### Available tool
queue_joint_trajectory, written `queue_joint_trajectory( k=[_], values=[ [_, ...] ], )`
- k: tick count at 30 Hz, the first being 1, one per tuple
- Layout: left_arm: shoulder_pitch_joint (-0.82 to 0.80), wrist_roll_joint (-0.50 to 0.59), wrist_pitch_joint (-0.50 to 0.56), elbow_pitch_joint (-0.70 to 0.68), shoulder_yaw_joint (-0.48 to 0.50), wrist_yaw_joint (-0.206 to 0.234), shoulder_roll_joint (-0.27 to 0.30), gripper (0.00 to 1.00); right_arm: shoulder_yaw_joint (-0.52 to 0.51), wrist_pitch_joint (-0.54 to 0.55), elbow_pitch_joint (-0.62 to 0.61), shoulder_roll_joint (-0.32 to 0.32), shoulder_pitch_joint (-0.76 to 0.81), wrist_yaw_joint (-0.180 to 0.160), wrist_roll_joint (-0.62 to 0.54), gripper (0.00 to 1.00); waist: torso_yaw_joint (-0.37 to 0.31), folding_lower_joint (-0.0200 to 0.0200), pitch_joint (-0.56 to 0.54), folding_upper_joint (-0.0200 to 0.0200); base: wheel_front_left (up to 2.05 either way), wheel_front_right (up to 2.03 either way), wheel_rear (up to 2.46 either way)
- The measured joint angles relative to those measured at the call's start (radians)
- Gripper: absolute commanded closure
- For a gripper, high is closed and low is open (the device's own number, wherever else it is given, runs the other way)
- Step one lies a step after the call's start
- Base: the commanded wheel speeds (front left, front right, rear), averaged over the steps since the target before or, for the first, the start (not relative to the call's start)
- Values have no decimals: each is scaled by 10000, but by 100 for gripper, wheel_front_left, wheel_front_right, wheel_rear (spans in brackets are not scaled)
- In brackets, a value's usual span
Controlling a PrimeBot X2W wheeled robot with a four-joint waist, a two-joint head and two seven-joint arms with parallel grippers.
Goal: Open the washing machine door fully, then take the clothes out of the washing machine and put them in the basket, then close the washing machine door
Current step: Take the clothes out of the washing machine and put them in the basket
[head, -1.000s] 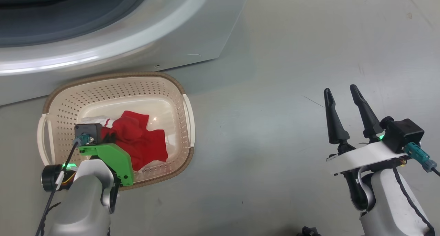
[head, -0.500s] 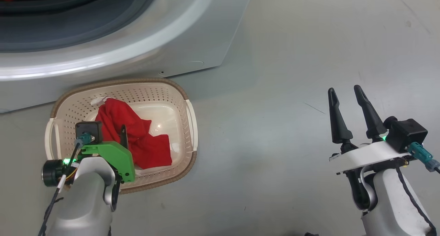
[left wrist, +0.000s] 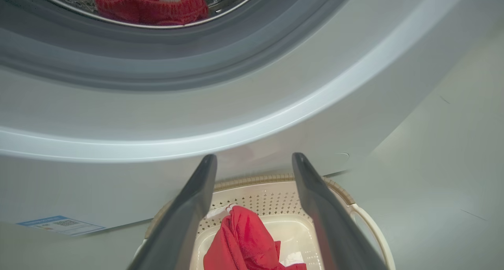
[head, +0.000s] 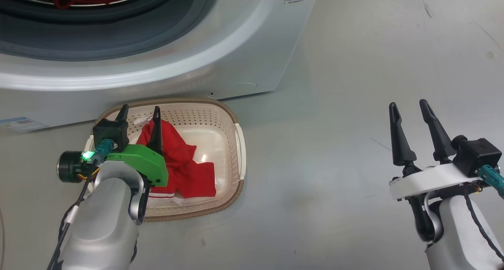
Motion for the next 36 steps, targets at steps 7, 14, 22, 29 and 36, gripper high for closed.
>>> queue_joint_trajectory(
  k=[7,14,22,29,36],
  values=[
    [-25,171,-29,-1018,-84,17,-17,0,-75,0,-13,-67,213,0,-104,0,373,0,-482,0,0,0,0],
    [344,282,-31,-2105,-36,209,-38,0,-215,0,-15,-71,566,-4,-203,0,631,0,-1097,0,0,0,0],
    [1518,468,-31,-2857,58,393,-42,0,-372,0,-27,-69,1147,-31,-286,0,898,0,-1915,0,0,0,0],
    [2383,468,-29,-3022,77,460,-40,0,-412,0,-77,-81,1650,-109,-403,0,1112,0,-2571,0,0,0,0],
    [3132,468,-29,-3319,69,472,-33,0,-370,2,-104,-73,2294,-207,-520,0,1358,0,-3273,0,0,0,0]
  ],
)
